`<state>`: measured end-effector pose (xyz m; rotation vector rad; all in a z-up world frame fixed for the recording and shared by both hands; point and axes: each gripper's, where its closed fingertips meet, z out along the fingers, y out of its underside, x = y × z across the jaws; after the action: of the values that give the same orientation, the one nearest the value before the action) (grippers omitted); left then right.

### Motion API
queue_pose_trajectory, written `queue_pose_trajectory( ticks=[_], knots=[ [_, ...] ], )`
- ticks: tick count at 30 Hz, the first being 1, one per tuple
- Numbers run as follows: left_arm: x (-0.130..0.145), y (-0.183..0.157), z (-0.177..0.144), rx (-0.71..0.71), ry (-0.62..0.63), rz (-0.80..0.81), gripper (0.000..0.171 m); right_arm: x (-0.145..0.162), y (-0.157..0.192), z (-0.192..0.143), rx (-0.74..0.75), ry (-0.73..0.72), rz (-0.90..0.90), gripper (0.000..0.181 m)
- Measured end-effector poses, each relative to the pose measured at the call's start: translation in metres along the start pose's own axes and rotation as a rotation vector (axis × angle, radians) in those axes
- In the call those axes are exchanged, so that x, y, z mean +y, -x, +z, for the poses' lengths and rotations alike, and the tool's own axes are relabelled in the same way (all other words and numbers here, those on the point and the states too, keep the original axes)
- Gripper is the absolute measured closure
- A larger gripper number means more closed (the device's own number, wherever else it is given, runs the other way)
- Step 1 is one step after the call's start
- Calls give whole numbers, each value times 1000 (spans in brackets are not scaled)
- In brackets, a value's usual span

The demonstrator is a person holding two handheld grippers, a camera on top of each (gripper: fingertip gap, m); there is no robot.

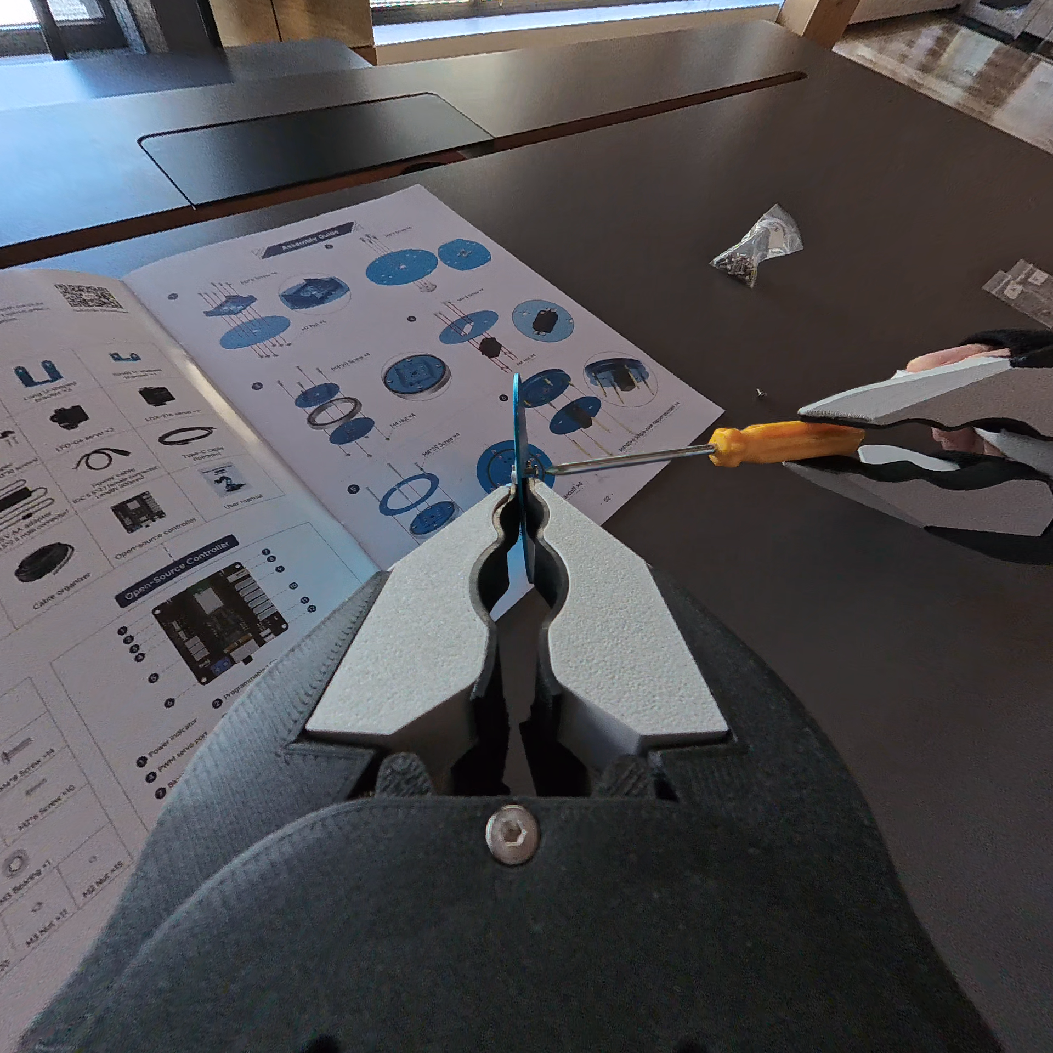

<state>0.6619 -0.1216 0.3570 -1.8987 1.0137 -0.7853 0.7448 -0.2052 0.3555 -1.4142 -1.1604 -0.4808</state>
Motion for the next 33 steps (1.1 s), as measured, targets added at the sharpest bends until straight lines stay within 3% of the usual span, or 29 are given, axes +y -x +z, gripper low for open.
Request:
queue_pose_trajectory(
  ticks=[27, 33],
  knots=[
    [1, -5, 0, -33, 7, 70, 171, 4, 2, 2, 4, 49, -21, 164],
    [1, -5, 0, -58, 15, 92, 171, -2, 0, 0, 58, 67, -153, 164]
  ],
)
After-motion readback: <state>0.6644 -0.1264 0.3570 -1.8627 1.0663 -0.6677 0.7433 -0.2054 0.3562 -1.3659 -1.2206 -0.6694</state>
